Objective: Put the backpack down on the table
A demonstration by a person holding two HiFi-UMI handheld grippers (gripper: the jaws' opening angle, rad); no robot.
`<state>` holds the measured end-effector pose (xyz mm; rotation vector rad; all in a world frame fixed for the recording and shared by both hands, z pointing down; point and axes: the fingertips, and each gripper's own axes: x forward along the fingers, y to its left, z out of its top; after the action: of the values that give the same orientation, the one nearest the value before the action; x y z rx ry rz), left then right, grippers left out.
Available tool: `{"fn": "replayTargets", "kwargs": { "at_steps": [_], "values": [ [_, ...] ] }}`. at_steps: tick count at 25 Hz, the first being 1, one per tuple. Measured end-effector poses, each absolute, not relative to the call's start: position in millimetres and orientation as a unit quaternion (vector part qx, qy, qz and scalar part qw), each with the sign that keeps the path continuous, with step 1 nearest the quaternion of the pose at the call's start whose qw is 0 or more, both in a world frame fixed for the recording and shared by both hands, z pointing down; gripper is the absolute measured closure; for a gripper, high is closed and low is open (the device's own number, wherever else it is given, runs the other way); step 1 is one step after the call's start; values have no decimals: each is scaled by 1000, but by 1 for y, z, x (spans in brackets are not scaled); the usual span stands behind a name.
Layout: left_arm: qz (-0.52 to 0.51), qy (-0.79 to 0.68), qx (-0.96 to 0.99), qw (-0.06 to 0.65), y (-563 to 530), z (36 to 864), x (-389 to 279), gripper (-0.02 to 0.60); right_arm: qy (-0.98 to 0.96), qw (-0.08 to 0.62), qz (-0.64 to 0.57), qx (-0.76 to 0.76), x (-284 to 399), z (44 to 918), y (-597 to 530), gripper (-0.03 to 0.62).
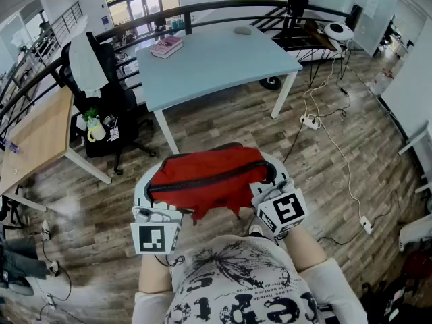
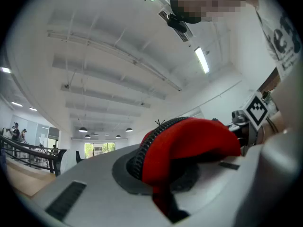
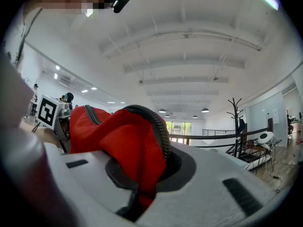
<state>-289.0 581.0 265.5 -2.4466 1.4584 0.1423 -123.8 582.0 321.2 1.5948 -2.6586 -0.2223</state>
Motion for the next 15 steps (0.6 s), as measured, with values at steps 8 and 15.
{"fn": "replayTargets", "kwargs": {
  "at_steps": [8,15],
  "values": [
    [51,504,-850,143,581,285,-287,562,-854,21,-68,515,-121,323,581,572],
    [42,500,-854,135,576,291,-286,561,-855,22,-62,514,-119,328,577,571]
  ]
}}
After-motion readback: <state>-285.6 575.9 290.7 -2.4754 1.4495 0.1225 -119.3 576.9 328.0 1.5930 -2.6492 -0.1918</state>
